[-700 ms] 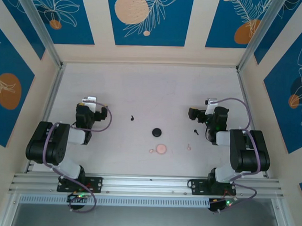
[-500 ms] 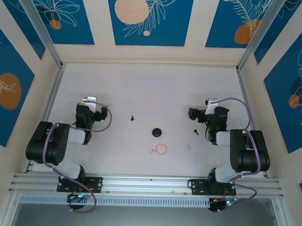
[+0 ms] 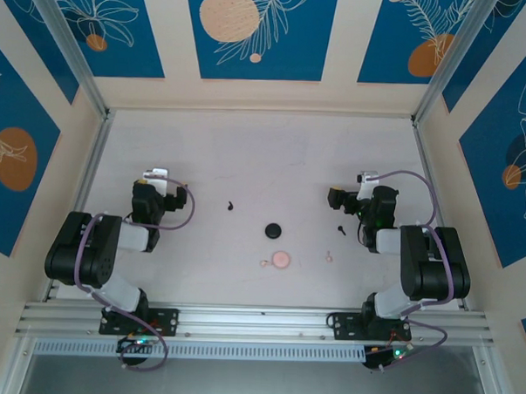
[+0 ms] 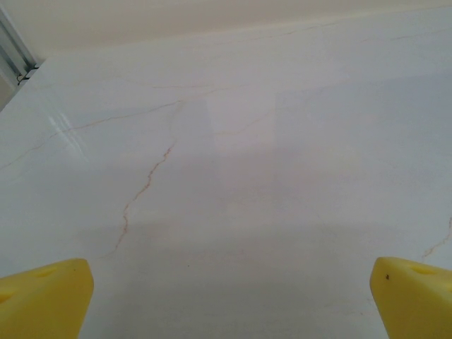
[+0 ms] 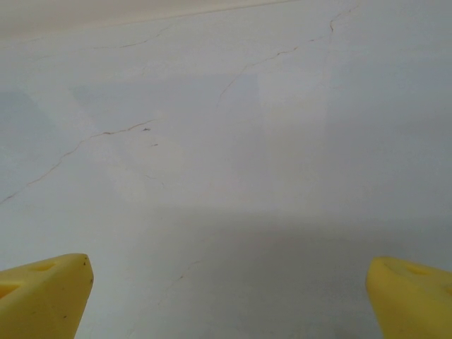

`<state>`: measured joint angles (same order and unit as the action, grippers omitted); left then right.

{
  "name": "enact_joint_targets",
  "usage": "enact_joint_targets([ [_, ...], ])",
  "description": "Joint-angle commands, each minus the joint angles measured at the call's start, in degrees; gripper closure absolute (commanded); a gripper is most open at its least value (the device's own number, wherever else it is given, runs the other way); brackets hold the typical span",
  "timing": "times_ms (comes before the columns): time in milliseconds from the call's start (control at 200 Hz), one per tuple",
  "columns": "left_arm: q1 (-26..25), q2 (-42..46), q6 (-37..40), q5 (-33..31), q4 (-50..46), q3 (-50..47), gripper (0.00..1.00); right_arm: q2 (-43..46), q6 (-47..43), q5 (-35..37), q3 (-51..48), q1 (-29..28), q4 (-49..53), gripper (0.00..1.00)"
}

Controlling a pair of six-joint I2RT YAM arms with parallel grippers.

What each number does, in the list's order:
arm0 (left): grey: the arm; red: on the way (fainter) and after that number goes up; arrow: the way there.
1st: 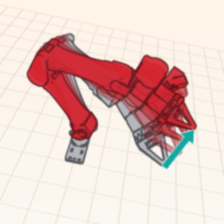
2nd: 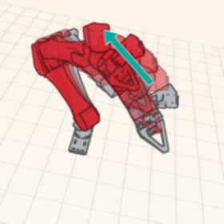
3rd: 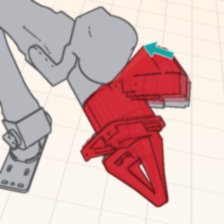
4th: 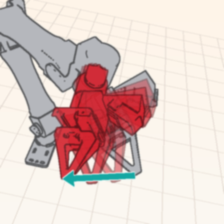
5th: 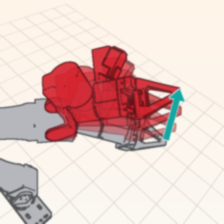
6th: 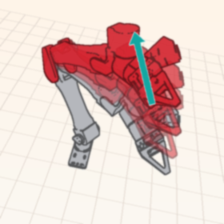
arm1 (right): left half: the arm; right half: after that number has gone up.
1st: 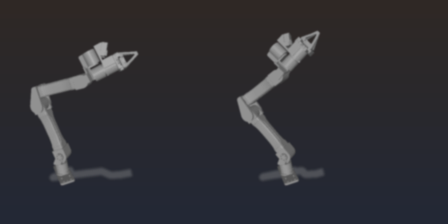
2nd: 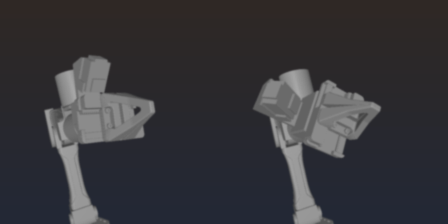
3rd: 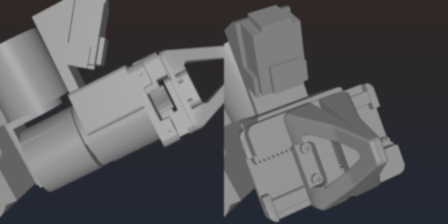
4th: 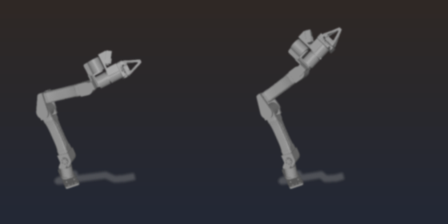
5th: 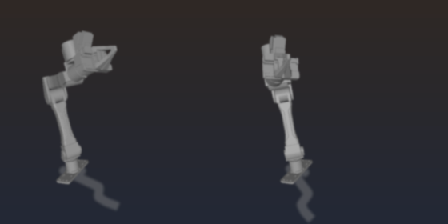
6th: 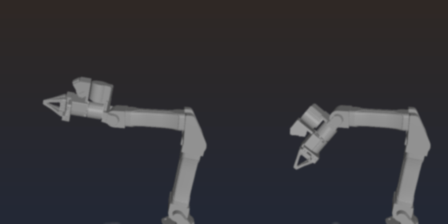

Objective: Insert wireless bluetooth earbuds into charging case

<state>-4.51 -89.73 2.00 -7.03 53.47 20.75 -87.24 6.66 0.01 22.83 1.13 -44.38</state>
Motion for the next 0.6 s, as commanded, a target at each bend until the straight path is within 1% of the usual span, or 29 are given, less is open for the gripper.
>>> enact_joint_targets([
  [0, 0.4, 0.5, 0.0, 1.3, 0.0, 0.6, 0.0, 0.0, -1.4, 0.9, 1.3, -0.2, -1.3, 0.01],
  [335, 0.4, 0.5, 0.1, 1.5, 0.1, 0.5, 0.0, 0.1, -1.3, 0.4, 1.1, 0.0, -1.5, 0.01],
  [390, 0.4, 0.7, 0.3, 2.1, 0.0, 0.5, 0.0, 0.8, -1.7, 0.1, 2.0, -0.1, 0.4, 0.01],
  [455, 0.3, 2.0, 0.9, 3.6, -1.5, 0.7, 0.0, 2.9, -2.9, 0.4, 3.8, -1.1, 5.5, 0.01],
  [505, 0.2, 4.4, 1.3, 4.3, -4.7, 1.5, 0.02, 5.1, -3.3, 1.3, 6.7, -2.2, 12.9, 0.01],
  [595, 0.0, 9.7, 1.1, 5.0, -16.8, 4.9, 0.07, 8.0, -0.5, 3.0, 14.4, -3.9, 29.9, 0.01],
])
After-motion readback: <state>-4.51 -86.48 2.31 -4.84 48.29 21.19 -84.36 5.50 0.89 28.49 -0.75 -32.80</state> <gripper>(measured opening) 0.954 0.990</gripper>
